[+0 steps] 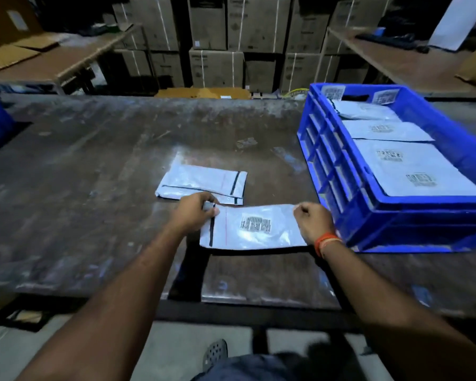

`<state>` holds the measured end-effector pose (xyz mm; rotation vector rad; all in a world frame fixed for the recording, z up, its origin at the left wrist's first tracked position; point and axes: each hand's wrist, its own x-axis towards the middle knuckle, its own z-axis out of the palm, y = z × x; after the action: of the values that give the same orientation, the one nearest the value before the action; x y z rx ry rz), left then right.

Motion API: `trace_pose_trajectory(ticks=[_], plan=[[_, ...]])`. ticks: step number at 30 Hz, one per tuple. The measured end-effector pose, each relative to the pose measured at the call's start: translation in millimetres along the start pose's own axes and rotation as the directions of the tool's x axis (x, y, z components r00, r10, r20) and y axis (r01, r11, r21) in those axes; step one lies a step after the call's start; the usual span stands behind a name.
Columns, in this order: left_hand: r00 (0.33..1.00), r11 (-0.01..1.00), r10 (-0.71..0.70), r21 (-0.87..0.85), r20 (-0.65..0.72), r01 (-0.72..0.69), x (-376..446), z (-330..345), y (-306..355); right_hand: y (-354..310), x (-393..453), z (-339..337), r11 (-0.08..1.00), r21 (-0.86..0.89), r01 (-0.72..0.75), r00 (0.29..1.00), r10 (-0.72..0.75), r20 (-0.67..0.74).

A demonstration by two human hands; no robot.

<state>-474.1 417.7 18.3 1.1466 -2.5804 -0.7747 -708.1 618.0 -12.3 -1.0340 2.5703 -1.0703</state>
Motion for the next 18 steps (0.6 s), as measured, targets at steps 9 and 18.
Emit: trace_pose_trajectory(ticks=[9,18], plan=[[0.968,0.953,0.202,0.260,-0.150,-0.158,-74,78,39,1,-58,0,0.902,-0.351,0.253,0.967,-0.244,0.068],[0.980,0.908,0.135,0.377,0.146,-0.182,-91,110,37,12,-84,18,0.743,-0.520,0.421,0.882,-0.201,0.426]])
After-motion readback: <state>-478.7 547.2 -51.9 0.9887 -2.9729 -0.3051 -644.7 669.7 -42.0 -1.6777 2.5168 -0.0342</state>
